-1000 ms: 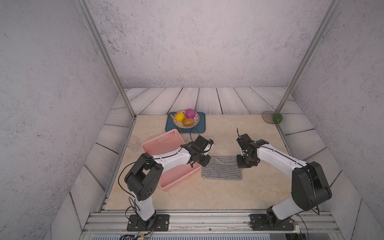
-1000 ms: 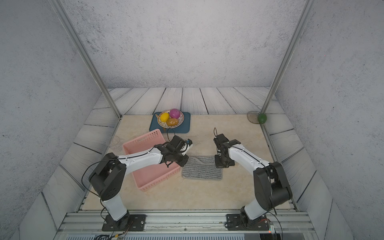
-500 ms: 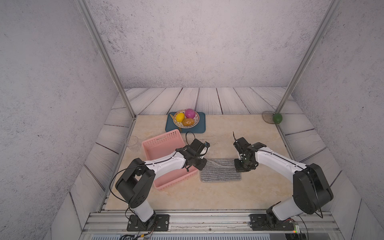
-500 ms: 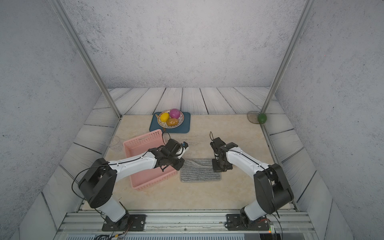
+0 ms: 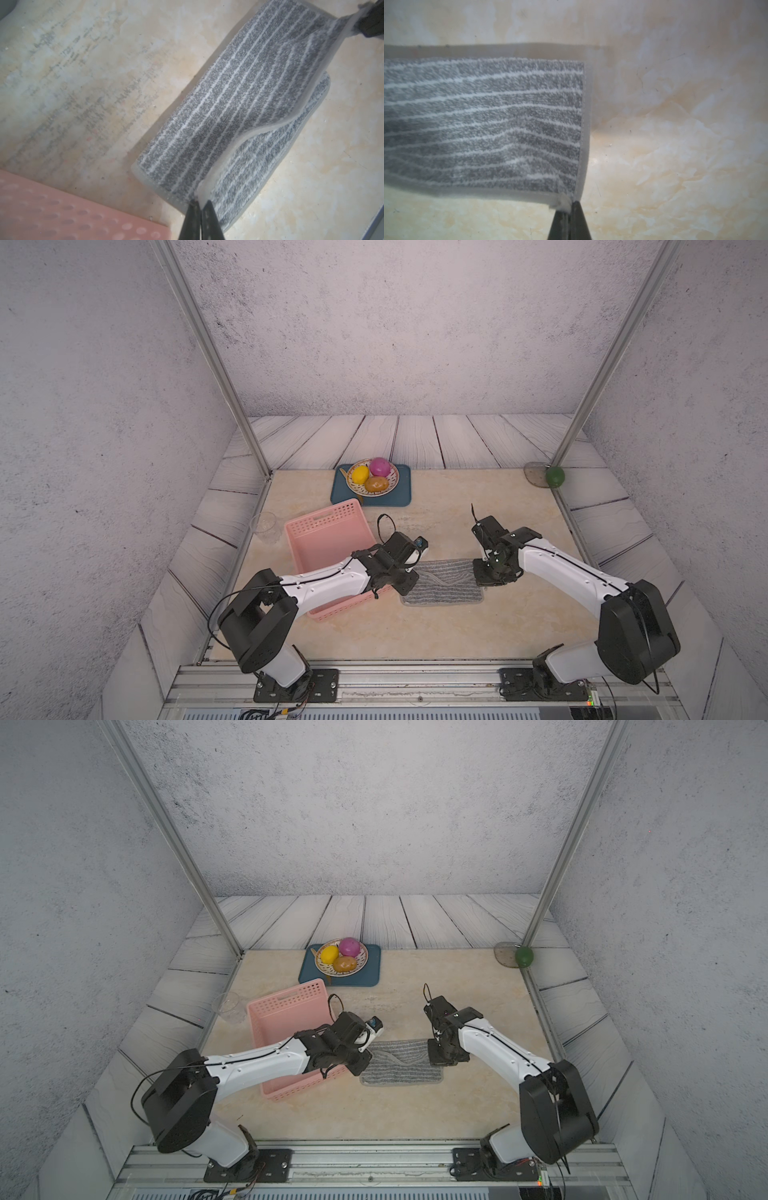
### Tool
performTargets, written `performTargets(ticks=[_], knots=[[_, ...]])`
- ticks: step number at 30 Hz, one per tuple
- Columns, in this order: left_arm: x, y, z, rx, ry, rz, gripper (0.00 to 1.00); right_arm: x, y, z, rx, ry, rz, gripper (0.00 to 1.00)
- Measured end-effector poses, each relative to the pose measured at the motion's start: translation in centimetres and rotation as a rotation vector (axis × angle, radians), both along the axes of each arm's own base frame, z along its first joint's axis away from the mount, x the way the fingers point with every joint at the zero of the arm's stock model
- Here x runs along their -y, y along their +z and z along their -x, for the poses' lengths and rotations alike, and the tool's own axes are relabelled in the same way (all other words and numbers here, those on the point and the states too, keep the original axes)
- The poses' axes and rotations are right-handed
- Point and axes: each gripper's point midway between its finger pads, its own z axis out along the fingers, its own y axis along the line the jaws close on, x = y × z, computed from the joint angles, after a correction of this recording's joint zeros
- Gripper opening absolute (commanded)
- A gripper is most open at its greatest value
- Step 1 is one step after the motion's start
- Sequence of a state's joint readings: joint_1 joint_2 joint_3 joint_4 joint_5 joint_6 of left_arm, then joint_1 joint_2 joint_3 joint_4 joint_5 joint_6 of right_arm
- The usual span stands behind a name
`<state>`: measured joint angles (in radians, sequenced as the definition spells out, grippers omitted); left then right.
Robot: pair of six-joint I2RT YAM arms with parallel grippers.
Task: Fold the square dishcloth
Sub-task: Fold the cleaning item at the center of the board.
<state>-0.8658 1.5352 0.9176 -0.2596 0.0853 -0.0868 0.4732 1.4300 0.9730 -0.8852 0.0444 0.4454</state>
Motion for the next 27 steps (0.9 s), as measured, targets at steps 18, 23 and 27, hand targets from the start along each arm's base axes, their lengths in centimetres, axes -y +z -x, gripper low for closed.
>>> performTargets(ticks=[18,23,27], knots=[[-0.6,-1.6,1.5,0.014,0.012,-0.001,0.06,-0.1,-1.9,1.4,-0.043,0.002,-0.009,0.0],[-0.4,-2.2,1.9,-0.003,0.01,-0.007,0.36,-0.2,-2.6,1.6,-0.061,-0.001,-0.014,0.0],[-0.4,-2.8,2.8,-0.029,0.005,-0.01,0.51,-0.2,-3.1,2.2,-0.082,-0.007,-0.02,0.11]])
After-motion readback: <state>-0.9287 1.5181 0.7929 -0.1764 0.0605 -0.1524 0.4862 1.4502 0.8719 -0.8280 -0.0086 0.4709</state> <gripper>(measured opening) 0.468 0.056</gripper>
